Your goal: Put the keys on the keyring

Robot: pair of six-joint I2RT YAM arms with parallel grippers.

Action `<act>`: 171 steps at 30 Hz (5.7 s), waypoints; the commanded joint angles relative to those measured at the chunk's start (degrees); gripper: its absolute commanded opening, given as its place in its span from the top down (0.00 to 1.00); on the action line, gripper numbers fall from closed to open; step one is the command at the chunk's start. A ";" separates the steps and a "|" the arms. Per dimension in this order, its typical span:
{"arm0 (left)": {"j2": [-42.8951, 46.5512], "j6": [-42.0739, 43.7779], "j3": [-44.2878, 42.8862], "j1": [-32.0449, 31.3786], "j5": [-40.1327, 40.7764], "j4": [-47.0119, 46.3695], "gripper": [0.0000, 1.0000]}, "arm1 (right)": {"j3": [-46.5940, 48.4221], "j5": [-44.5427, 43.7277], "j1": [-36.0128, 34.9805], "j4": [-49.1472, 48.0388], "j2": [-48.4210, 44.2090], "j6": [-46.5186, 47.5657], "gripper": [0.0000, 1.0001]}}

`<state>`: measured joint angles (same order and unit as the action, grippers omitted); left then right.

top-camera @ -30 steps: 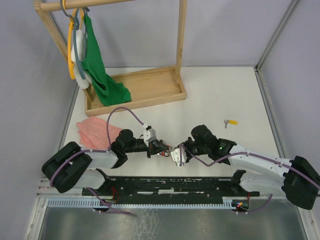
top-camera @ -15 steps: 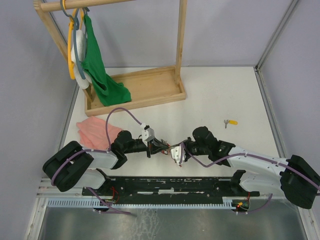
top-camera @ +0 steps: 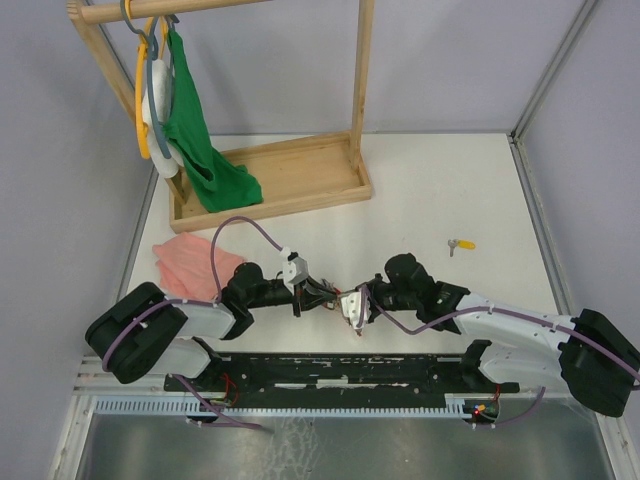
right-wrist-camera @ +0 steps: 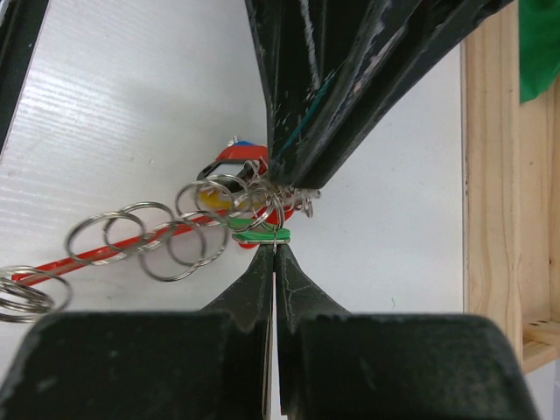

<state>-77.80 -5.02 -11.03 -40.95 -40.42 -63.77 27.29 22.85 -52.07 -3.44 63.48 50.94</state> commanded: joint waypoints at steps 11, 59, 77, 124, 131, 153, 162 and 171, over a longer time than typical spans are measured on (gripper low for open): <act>3.42 1.44 -5.84 0.20 -0.47 10.52 0.67 | 10.25 -1.94 -1.17 11.32 2.16 9.98 0.99; 3.27 -5.94 -3.61 -0.04 -1.26 -1.80 0.97 | 1.34 -7.51 -3.16 4.84 -0.64 4.93 0.99; -0.40 -6.42 -1.23 -1.11 0.19 -11.21 0.97 | -3.95 -4.68 -3.21 -9.99 0.69 -2.31 0.95; 4.32 6.95 -2.86 -1.06 5.80 10.24 0.97 | 4.01 4.47 4.95 -13.84 8.97 -55.33 0.62; 4.50 6.62 -2.78 -1.02 5.55 9.80 0.97 | 3.31 5.04 5.55 -15.94 11.40 -54.99 0.66; 5.18 0.71 -2.24 -0.08 9.02 8.31 0.81 | 3.55 8.82 6.26 -12.81 11.09 -49.96 0.99; 4.97 -3.71 -2.86 0.97 12.45 11.77 0.77 | 2.82 9.29 6.28 -12.31 7.10 -42.40 0.99; 10.81 1.47 0.71 0.97 9.73 9.66 0.72 | 2.34 10.22 6.28 -14.17 6.43 -35.96 0.99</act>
<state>-71.35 -6.33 -11.73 -40.21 -29.10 -49.84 29.93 31.11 -45.89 -13.72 71.64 9.72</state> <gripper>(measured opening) 0.273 0.015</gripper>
